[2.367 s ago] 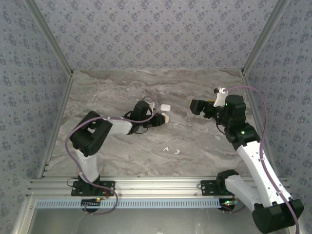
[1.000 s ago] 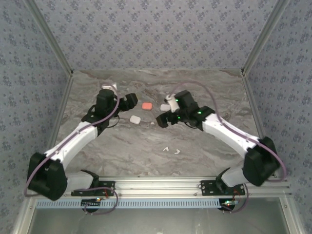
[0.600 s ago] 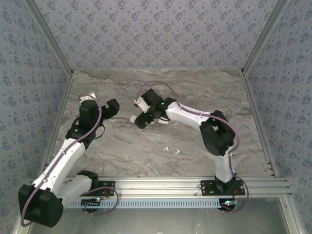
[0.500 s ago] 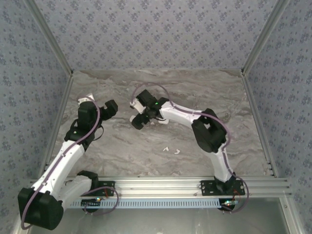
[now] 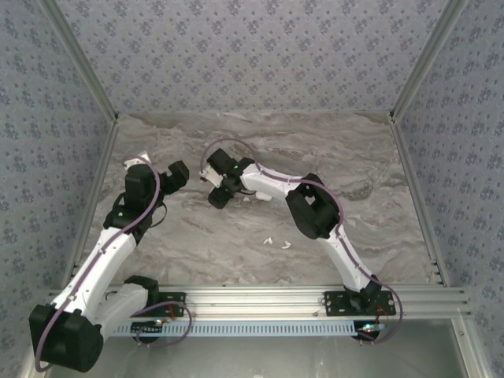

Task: Insert wireless bluetooth earbuds into charging case

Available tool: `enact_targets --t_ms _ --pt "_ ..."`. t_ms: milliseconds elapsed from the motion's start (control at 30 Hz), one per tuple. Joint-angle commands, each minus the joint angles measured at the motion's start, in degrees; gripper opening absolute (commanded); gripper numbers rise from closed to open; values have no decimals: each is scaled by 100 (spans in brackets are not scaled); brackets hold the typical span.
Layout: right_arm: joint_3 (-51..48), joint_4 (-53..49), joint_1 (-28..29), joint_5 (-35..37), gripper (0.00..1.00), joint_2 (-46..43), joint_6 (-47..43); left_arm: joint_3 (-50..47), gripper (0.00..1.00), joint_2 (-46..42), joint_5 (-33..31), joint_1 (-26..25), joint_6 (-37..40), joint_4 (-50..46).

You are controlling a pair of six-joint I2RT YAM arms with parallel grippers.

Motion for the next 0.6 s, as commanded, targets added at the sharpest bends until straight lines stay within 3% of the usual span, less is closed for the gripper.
enact_targets --t_ms 0,133,333,567 --pt "207 -387 60 -41 62 163 4 -2 96 -26 116 34 -53 65" --pt "162 -447 48 -7 48 -34 -24 -6 96 -33 155 43 -32 66" --pt "-755 311 -63 -102 44 -1283 -103 82 96 84 532 52 196 122" --pt "-2405 1264 -302 142 41 -3326 -410 437 95 364 1968 57 690 455"
